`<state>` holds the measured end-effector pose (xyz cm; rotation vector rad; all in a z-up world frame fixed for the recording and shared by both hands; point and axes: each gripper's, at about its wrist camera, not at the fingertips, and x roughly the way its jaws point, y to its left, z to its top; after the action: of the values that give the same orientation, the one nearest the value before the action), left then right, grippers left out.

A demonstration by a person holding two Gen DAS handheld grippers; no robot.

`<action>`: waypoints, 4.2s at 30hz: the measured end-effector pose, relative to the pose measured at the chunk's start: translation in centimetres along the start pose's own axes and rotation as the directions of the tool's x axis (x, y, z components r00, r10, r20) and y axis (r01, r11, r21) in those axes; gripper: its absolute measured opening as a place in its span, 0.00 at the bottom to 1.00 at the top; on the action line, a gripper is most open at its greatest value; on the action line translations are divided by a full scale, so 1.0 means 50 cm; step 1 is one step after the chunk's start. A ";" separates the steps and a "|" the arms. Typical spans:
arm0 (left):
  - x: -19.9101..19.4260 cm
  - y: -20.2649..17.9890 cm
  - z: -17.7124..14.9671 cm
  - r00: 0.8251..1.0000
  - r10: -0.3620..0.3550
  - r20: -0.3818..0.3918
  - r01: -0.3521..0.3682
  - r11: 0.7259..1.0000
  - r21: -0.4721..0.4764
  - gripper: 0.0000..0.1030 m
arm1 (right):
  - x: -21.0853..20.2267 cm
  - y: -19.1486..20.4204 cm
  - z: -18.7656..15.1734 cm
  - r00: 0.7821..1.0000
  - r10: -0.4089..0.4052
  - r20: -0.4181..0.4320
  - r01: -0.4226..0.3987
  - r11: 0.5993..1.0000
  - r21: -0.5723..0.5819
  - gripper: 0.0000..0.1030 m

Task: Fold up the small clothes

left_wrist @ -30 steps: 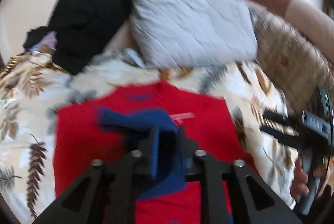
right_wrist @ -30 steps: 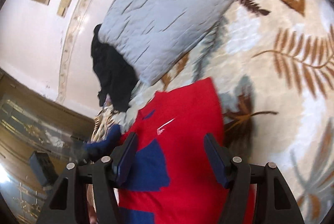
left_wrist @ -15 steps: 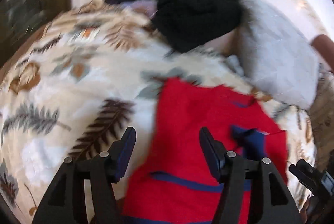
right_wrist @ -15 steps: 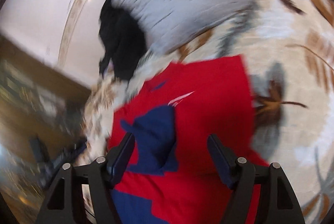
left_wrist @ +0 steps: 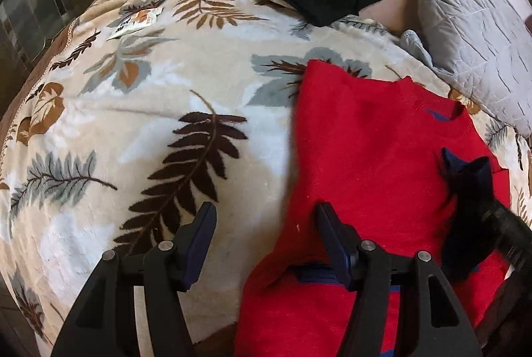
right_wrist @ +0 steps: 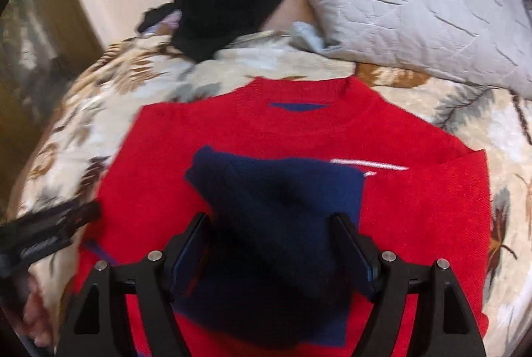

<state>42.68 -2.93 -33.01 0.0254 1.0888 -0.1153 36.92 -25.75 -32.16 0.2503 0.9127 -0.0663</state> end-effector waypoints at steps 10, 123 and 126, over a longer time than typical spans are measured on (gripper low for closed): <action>-0.051 0.006 0.010 0.998 -0.013 0.060 0.016 0.998 -0.055 0.62 | -0.218 -0.332 -0.060 0.980 -0.081 0.179 -0.020 0.866 0.499 0.77; -0.284 0.090 -0.493 0.994 0.052 0.098 -0.058 0.997 0.054 0.89 | -0.417 -0.312 -0.534 0.946 0.324 0.008 -0.308 0.892 0.331 0.72; -0.271 0.096 -0.496 0.995 0.059 0.077 -0.063 0.997 0.044 0.89 | -0.390 -0.314 -0.545 0.943 0.330 -0.035 -0.297 0.885 0.358 0.72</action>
<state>15.09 4.85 -32.70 0.0950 1.0092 -0.0859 1.34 -35.30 -35.61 0.7363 0.9415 0.0871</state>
